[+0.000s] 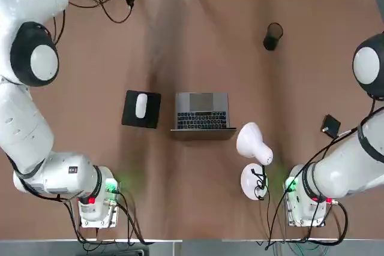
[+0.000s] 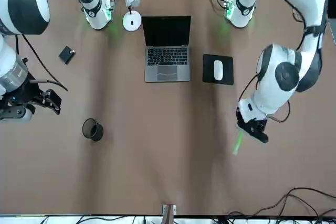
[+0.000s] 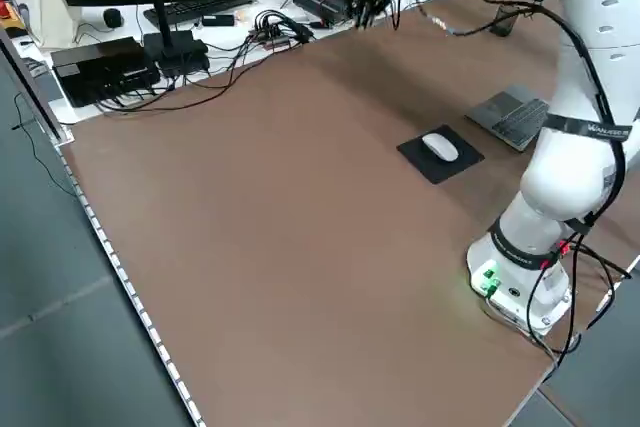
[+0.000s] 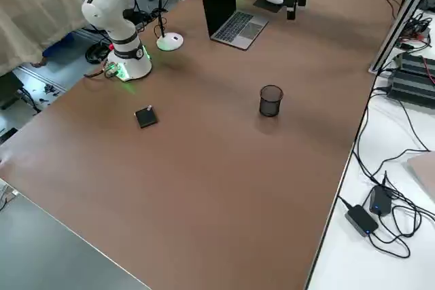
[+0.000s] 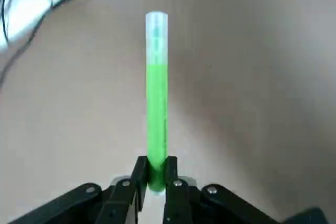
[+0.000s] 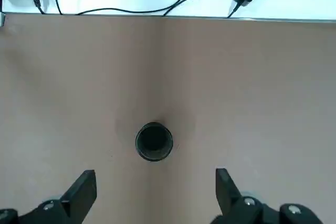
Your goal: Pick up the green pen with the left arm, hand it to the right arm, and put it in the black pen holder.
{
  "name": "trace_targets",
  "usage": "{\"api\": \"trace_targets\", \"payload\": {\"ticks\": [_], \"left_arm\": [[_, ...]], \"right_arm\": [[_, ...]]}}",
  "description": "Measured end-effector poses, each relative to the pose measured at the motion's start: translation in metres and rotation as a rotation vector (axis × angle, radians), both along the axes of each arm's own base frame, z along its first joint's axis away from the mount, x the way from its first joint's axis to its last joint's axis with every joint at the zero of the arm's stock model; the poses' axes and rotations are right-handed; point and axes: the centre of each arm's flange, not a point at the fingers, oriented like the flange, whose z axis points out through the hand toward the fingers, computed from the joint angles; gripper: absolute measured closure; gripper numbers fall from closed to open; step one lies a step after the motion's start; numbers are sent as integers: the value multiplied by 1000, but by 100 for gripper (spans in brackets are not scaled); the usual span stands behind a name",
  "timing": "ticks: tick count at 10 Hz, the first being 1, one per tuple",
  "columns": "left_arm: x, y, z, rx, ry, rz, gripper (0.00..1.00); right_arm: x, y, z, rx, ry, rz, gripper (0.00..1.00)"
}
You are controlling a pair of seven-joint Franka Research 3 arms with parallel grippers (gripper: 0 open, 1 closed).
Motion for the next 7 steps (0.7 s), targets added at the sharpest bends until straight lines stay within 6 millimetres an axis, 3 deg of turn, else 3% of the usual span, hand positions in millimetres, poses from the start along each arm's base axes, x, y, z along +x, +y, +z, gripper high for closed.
{"api": "trace_targets", "payload": {"ticks": [4,7], "left_arm": [[-14,-64,68,-3,-67,-240,82],[-40,-116,102,-35,-77,-384,82]], "right_arm": [[0,-2,0,-1,0,-4,0],[2,-8,1,0,-10,-12,0]]}}
